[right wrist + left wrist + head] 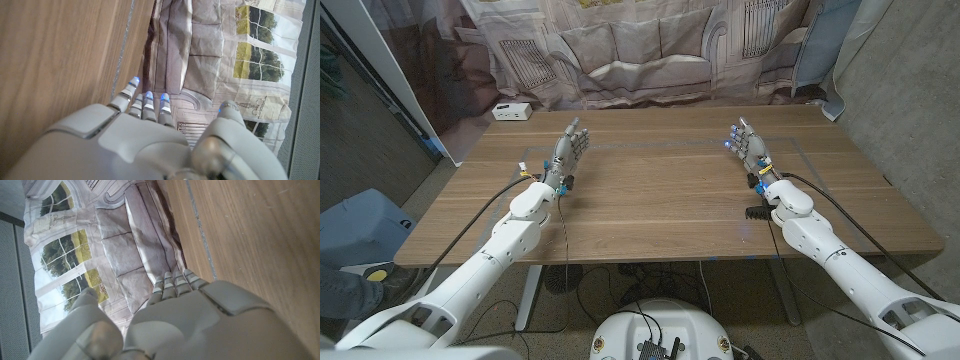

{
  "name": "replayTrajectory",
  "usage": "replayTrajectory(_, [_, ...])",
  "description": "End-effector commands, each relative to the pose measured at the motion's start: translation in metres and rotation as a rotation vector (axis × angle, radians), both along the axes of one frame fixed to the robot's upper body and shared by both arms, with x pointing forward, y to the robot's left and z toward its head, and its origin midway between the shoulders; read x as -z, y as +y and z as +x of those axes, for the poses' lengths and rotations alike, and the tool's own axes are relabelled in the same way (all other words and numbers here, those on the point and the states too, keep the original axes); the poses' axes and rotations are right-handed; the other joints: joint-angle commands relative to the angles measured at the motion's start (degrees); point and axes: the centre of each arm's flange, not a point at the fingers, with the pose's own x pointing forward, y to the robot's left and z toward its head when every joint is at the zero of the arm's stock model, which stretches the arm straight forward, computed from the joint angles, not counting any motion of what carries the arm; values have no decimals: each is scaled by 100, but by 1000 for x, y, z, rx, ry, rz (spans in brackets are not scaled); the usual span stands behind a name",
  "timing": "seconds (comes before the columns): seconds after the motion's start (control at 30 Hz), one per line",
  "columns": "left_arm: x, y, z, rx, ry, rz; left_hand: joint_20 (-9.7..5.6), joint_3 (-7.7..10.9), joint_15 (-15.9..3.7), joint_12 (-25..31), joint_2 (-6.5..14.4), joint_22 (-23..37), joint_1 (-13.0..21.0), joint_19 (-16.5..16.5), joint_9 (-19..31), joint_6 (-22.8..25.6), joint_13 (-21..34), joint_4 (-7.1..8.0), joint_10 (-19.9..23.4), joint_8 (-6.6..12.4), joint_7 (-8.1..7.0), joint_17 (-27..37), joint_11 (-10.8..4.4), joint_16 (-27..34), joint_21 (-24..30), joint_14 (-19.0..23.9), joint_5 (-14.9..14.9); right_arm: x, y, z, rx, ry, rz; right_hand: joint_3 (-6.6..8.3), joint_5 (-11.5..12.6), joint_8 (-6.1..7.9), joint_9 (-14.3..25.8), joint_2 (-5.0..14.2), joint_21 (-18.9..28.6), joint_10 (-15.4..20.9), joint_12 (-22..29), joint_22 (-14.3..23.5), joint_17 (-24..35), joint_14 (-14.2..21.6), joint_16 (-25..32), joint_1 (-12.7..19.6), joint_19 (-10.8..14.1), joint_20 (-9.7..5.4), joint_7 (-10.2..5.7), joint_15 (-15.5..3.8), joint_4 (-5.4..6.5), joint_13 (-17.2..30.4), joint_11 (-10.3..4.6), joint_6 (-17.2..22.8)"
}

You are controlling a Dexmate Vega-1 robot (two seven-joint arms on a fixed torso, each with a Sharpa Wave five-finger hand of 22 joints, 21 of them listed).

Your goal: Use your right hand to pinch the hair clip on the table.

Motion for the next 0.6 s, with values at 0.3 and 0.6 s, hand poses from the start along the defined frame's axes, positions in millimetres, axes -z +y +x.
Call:
replayTrajectory(0.3, [-3, 8, -14, 4, -38, 64, 124, 32, -15, 123, 38, 22, 63, 381, 13, 99, 27, -64, 306, 46, 8, 23, -5, 115, 90, 329, 20, -9, -3, -16, -9, -75, -14, 44, 34, 29, 16, 19, 18, 30, 31, 11, 19, 17, 18, 63, 54, 13, -5, 43, -3, 29, 21, 51])
replayTrajectory(0.6, [-6, 7, -13, -4, -97, 3, 222, 40, -46, 179, 74, 20, 97, 660, 14, 328, 26, -117, 550, 88, -3, 22, -20, 164, 129, 638, 11, -12, -19, -30, -11, -107, -22, 45, 33, 25, 15, 25, 14, 38, 24, 11, 17, 24, 15, 68, 60, 15, 20, 29, -11, 28, 22, 60])
